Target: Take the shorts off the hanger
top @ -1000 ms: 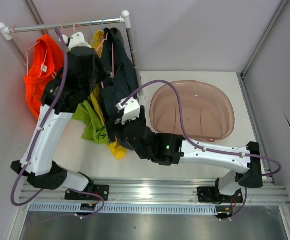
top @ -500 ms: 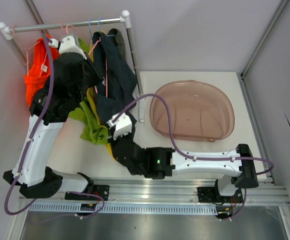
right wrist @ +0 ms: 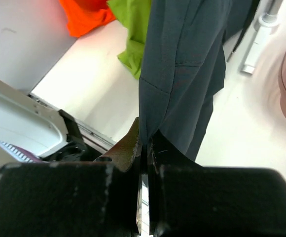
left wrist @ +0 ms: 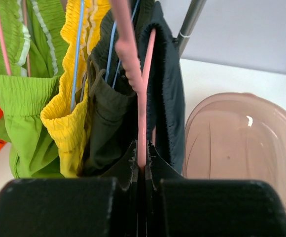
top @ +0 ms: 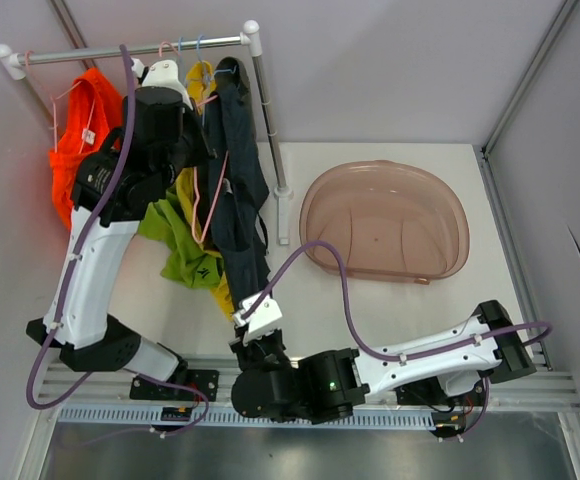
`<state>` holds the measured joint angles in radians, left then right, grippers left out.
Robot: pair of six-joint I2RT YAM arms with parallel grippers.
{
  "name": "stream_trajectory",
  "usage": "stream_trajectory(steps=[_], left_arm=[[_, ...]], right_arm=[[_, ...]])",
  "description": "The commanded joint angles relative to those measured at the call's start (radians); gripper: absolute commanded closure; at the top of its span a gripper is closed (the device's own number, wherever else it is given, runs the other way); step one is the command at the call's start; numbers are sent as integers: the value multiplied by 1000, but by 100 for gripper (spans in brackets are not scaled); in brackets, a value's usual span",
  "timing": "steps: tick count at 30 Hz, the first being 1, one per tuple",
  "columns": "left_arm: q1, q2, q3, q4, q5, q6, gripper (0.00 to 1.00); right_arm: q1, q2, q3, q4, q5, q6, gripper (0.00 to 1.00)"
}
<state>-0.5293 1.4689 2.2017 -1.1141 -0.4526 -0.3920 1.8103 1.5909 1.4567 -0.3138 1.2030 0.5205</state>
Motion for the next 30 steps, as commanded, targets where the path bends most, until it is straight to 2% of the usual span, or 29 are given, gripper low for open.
stream_trajectory(steps=[1, 3, 5, 8, 9, 11, 12, 13, 14, 15, 18, 20, 23, 25, 28, 30], left_arm=[[41, 4, 88, 213, -49, 29, 100], [41, -10, 84, 172, 34, -8, 100], [38, -60, 6, 139, 103, -34, 100], [20, -157, -101, 102, 256, -28, 100], [12, -180, -159, 83, 317, -30, 100], [-6, -270, -210, 56, 377, -50, 100], [-12, -312, -326, 63, 409, -67, 100], [-30, -408, -373, 85, 469, -100, 100], [-38, -459, -417, 120, 514, -111, 100], [-44, -507, -544, 190, 547, -125, 100], [-49, -660, -672, 290, 638, -142, 100], [-51, -708, -691, 292, 660, -127, 100], [-51, -731, -695, 267, 667, -104, 100], [-49, -742, -706, 263, 660, -99, 100], [-51, -762, -730, 266, 649, -93, 100], [-51, -769, -746, 264, 643, -91, 100]], right_arm=[[28, -23, -18, -4, -34, 87, 100], [-44, -32, -21, 30, -86, 32, 100], [-148, -42, -29, 128, -135, -48, 100], [-274, -57, 25, 182, -253, -175, 100], [-358, -60, 56, 182, -301, -206, 100], [-435, -59, 172, 182, -339, -322, 100], [-510, -52, 224, 173, -353, -358, 100], [-547, -40, 338, 154, -390, -422, 100], [-581, -31, 400, 139, -410, -447, 100], [-650, -19, 468, 125, -430, -471, 100], [-768, 50, 747, 53, -496, -545, 100], [-816, 116, 949, 32, -533, -588, 100], [-897, 167, 1089, 33, -559, -646, 100], [-960, 161, 1082, 53, -574, -654, 100], [-1073, 118, 993, 27, -620, -584, 100], [-1124, 63, 854, 45, -674, -525, 100]])
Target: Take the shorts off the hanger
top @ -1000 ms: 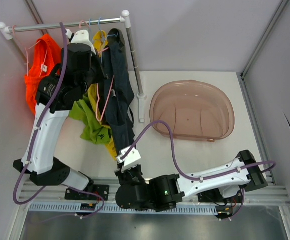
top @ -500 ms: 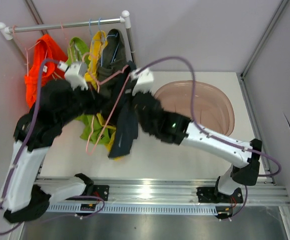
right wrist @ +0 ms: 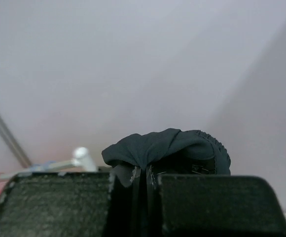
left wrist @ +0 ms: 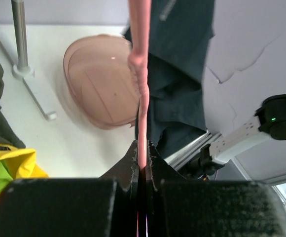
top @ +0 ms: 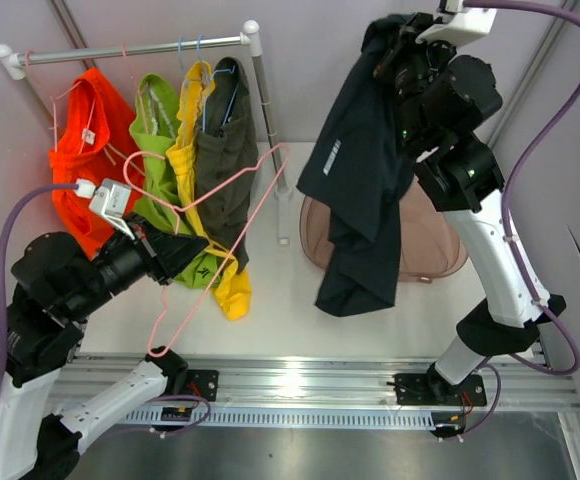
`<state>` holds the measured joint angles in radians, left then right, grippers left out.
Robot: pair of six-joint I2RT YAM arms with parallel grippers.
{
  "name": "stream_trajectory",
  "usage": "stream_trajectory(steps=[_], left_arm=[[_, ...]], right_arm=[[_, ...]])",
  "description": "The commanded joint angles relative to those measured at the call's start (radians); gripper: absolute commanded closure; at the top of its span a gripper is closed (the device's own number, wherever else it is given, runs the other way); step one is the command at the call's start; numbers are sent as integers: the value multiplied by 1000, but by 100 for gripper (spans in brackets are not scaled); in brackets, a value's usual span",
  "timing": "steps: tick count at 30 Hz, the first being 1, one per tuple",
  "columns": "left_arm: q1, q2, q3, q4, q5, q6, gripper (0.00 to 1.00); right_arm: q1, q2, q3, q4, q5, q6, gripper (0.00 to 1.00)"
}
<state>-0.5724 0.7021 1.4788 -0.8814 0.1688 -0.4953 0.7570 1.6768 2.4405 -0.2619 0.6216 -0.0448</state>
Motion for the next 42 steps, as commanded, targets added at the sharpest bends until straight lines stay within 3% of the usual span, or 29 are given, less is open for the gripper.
stream_trajectory(steps=[1, 11, 20, 22, 31, 33, 34, 35, 36, 37, 42], left_arm=[[-6, -6, -32, 41, 21, 12, 100], [-7, -19, -84, 64, 1, 20, 100], [-7, -19, -118, 50, -23, 38, 100], [-7, -21, -114, 47, -40, 44, 100], [-7, 115, 37, -2, -221, 93, 100], [-7, 148, 96, -11, -276, 116, 100], [-6, 186, 112, -19, -297, 124, 100], [-7, 206, 144, -36, -340, 142, 100], [-6, 241, 167, -39, -359, 155, 100], [-7, 258, 175, -37, -374, 168, 100], [-6, 397, 267, -8, -478, 268, 100]], right_arm=[[-109, -40, -176, 4, -105, 54, 100], [-255, -147, -527, 110, -201, 152, 100], [-372, -189, -462, 124, -247, 209, 100], [-383, -213, -521, 118, -257, 229, 100], [-381, -538, -1295, 250, -278, 447, 100], [-380, -574, -1395, 245, -299, 497, 100], [-378, -577, -1464, 221, -309, 511, 81], [-377, -578, -1492, 210, -321, 519, 50], [-375, -575, -1527, 175, -329, 532, 7], [-371, -572, -1540, 158, -330, 534, 1], [-331, -614, -1604, 96, -349, 559, 0]])
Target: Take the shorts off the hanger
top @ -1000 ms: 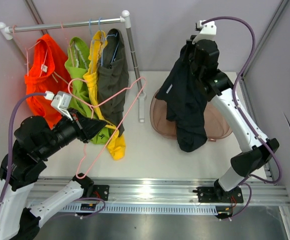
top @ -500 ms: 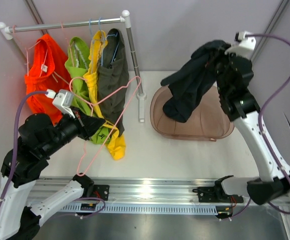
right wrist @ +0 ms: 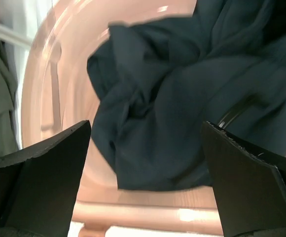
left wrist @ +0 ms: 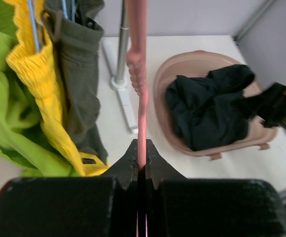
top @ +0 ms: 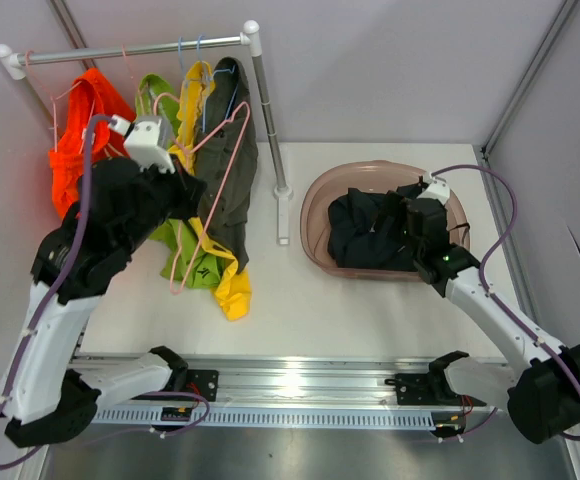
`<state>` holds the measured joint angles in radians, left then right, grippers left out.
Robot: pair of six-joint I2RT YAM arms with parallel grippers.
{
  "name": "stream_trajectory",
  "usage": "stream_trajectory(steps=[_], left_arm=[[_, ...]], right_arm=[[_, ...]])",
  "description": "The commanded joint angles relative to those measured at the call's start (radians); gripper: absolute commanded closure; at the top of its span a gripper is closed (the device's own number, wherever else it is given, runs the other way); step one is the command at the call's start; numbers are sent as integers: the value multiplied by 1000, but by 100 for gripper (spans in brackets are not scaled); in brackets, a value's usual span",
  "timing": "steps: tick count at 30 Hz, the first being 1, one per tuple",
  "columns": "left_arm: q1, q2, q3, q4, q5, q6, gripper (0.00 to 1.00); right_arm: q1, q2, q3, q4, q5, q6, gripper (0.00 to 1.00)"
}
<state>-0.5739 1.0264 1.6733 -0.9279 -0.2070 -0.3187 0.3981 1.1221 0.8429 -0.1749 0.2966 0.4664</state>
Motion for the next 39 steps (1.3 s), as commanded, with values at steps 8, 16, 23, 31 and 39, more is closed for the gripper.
stream_trajectory(steps=[8, 16, 23, 31, 39], left_arm=[[80, 410, 344, 61, -108, 184, 100], [198, 669, 635, 20, -114, 187, 100], [232, 820, 781, 61, -14, 182, 100], [232, 925, 827, 141, 115, 164, 100], [232, 929, 772, 129, 152, 152, 55]], right_arm=[[273, -281, -120, -63, 42, 139, 1], [574, -415, -196, -166, 185, 242, 1], [642, -436, -209, -202, 262, 245, 1], [645, -407, -242, -152, 253, 245, 1], [648, -400, -261, -138, 240, 247, 1]])
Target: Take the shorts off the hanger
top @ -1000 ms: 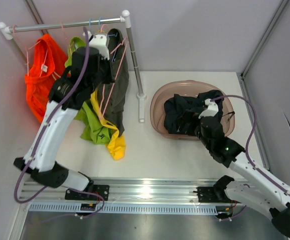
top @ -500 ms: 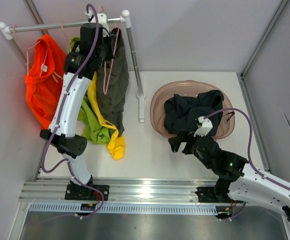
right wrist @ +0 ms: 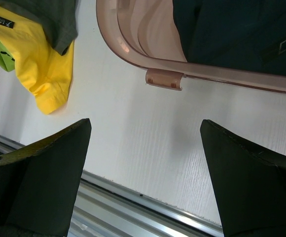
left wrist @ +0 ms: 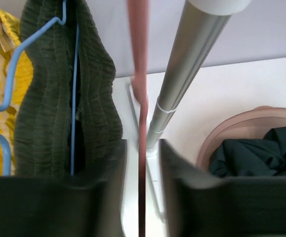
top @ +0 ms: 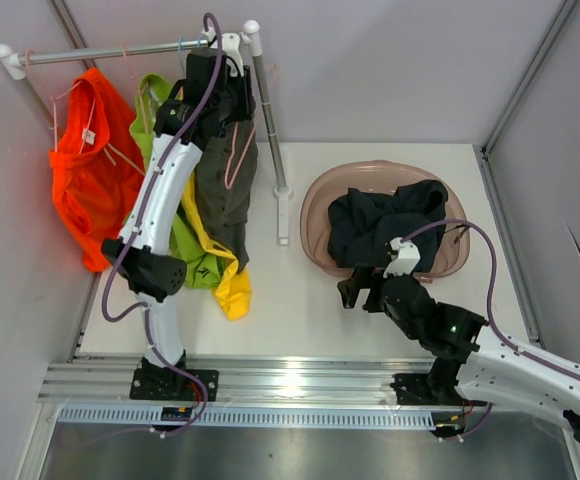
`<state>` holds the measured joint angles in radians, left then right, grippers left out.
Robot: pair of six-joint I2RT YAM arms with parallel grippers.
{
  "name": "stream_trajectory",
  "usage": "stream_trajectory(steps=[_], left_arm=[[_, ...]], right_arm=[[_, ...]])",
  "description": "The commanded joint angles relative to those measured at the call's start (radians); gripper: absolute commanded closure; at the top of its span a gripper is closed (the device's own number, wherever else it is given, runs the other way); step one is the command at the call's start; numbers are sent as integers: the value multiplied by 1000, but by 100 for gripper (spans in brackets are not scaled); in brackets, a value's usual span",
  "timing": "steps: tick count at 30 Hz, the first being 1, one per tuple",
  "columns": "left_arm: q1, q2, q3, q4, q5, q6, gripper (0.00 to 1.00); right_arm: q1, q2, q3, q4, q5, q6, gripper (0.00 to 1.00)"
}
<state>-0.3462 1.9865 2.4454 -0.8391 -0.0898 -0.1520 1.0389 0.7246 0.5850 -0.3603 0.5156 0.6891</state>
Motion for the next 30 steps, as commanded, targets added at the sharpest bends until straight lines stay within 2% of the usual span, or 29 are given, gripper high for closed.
stream_trajectory(steps=[1, 3, 7, 11, 15, 17, 26, 30], left_arm=[[4, -35, 0, 37, 38, -15, 40], [4, -58, -19, 31, 30, -15, 19], [4, -118, -26, 9, 13, -14, 6], [4, -215, -48, -23, -28, -3, 6], [7, -340, -164, 14, -64, 5, 8], [12, -380, -175, 18, -67, 6, 8], [33, -361, -207, 6, -93, 11, 12], [41, -333, -238, 41, -110, 9, 18]], right_arm=[[7, -2, -4, 46, 21, 24, 1], [10, -5, -5, 41, 21, 27, 1], [19, -14, -7, 37, 23, 36, 0], [45, -24, -4, 21, 35, 43, 1], [75, -34, -2, 3, 60, 49, 1], [84, -34, -1, -3, 69, 50, 1], [127, -45, 10, -37, 107, 75, 1], [136, -53, 9, -52, 115, 85, 1]])
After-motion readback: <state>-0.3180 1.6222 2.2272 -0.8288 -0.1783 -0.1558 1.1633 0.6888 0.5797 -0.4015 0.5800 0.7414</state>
